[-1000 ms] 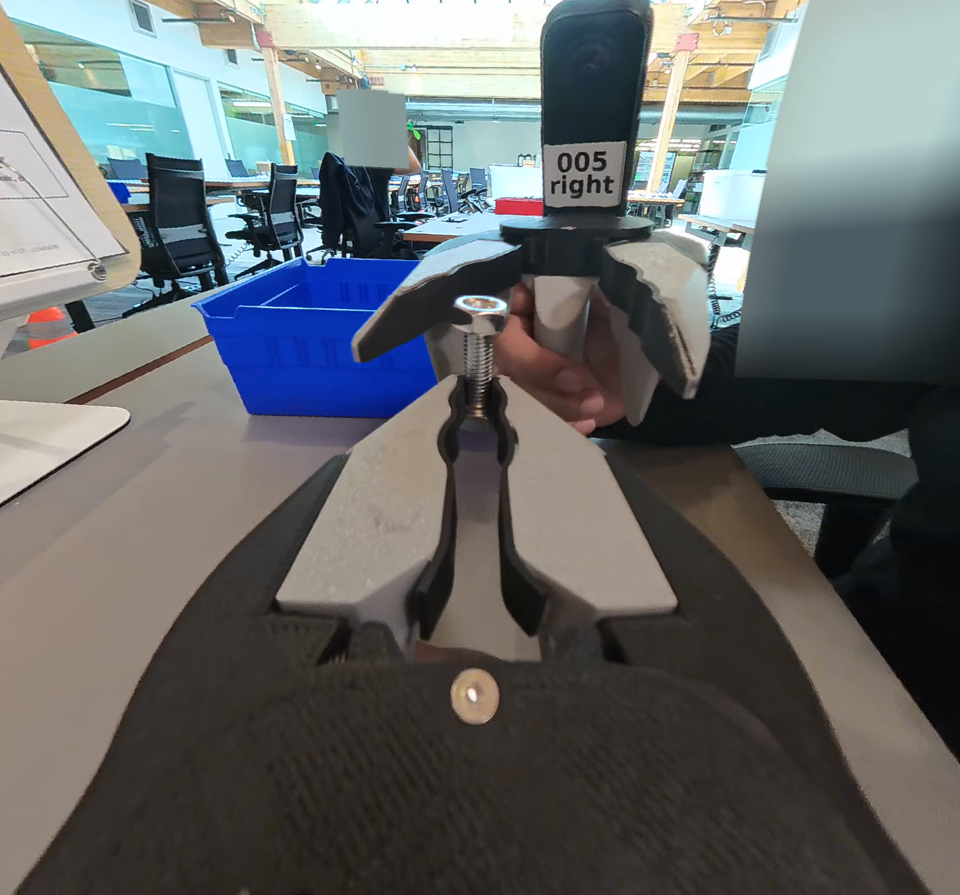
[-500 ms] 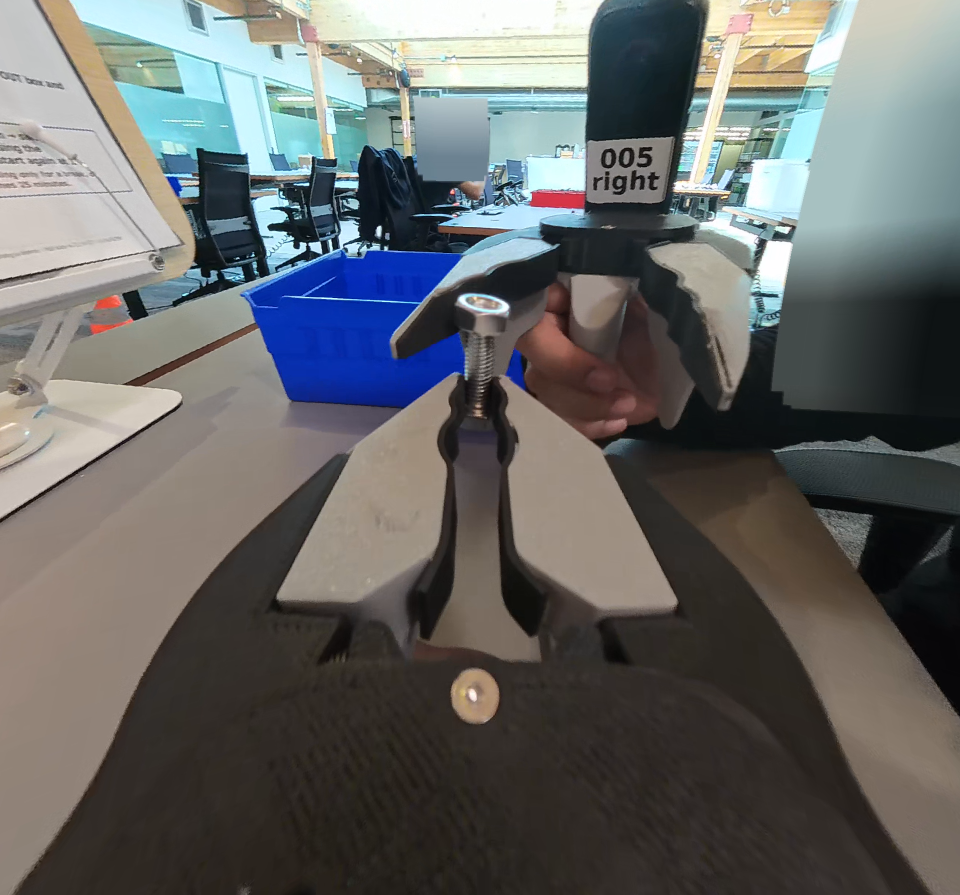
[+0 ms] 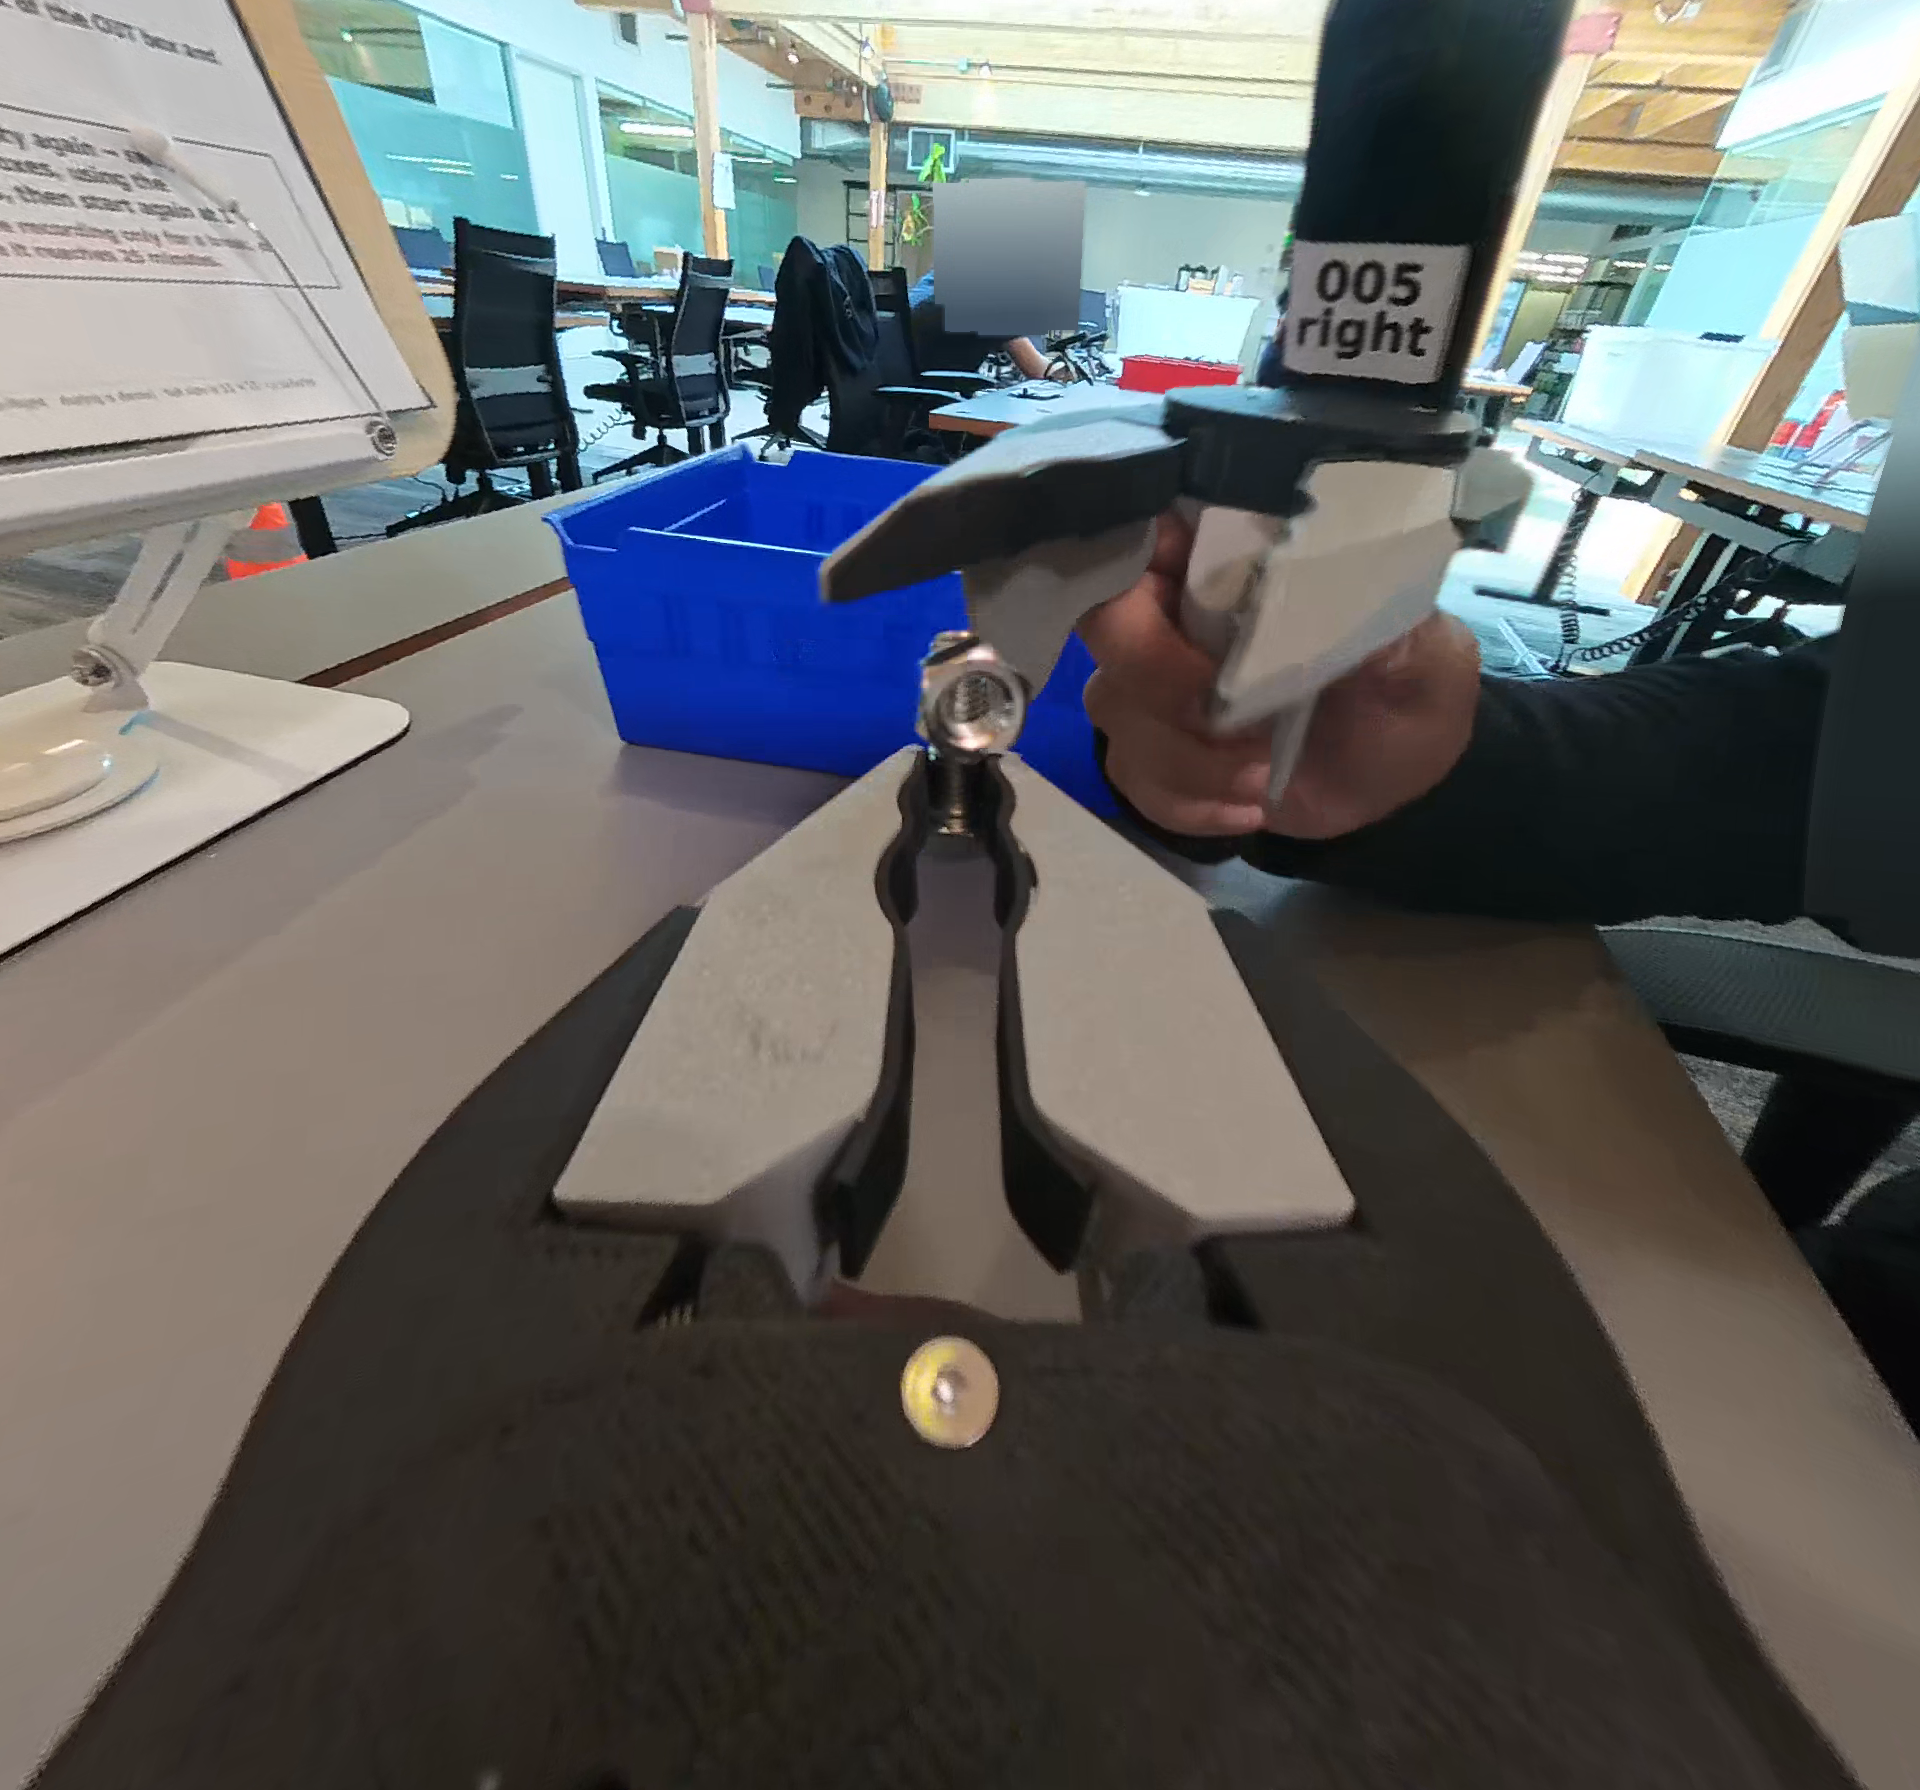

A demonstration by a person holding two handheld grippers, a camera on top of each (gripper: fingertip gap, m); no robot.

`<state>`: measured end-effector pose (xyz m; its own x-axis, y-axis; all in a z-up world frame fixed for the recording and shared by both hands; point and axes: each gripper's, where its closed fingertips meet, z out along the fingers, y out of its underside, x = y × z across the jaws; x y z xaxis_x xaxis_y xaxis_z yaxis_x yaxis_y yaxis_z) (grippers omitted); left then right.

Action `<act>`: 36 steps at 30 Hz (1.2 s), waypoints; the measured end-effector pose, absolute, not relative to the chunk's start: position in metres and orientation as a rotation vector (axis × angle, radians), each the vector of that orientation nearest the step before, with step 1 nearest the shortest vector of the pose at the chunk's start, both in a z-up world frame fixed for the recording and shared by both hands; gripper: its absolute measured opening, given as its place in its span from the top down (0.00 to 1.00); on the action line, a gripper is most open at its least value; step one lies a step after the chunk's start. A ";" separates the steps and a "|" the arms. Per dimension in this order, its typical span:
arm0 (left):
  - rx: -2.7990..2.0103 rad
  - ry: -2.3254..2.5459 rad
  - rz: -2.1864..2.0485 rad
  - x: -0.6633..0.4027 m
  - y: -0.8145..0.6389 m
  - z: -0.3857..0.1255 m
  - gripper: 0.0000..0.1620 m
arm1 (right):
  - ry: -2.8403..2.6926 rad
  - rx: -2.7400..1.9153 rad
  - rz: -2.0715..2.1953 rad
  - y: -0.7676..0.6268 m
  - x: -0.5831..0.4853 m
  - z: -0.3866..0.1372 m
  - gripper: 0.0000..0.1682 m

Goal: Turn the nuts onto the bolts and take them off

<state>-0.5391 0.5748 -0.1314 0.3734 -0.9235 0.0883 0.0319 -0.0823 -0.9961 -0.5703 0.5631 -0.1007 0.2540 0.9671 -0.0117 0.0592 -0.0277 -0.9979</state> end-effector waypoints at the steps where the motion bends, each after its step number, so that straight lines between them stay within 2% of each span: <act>1: -1.423 0.862 -0.987 -0.540 0.576 -0.131 0.96 | -1.043 -1.367 0.975 0.566 -0.566 -0.097 0.66; 4: -1.435 0.861 -0.997 -0.542 0.577 -0.133 0.96 | -1.047 -1.357 0.863 0.575 -0.552 -0.089 0.79; 9: -1.454 0.921 -0.998 -0.534 0.571 -0.141 0.96 | -1.230 -1.338 0.641 0.569 -0.549 -0.099 0.83; 14: -1.482 1.053 -0.949 -0.524 0.562 -0.159 0.96 | -1.434 -1.267 0.355 0.560 -0.553 -0.122 0.92; 18: -1.472 1.076 -0.950 -0.524 0.559 -0.159 0.96 | -1.505 -1.290 0.327 0.556 -0.554 -0.134 0.88; 28: -1.489 1.184 -0.827 -0.524 0.557 -0.172 0.96 | -1.541 -1.385 0.398 0.553 -0.553 -0.147 0.91; 34: -1.570 1.025 -0.737 -0.544 0.587 -0.169 0.96 | -1.365 -1.407 0.468 0.564 -0.556 -0.128 0.91; 36: -1.636 0.897 -0.698 -0.560 0.606 -0.169 0.96 | -1.336 -1.486 0.450 0.575 -0.551 -0.137 0.91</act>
<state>-0.5600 0.6064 -0.1690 0.5412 -0.8409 -0.0054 -0.2013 -0.1233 -0.9717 -0.5509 0.5749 -0.1367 0.3083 0.8859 0.3465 0.4955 0.1614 -0.8535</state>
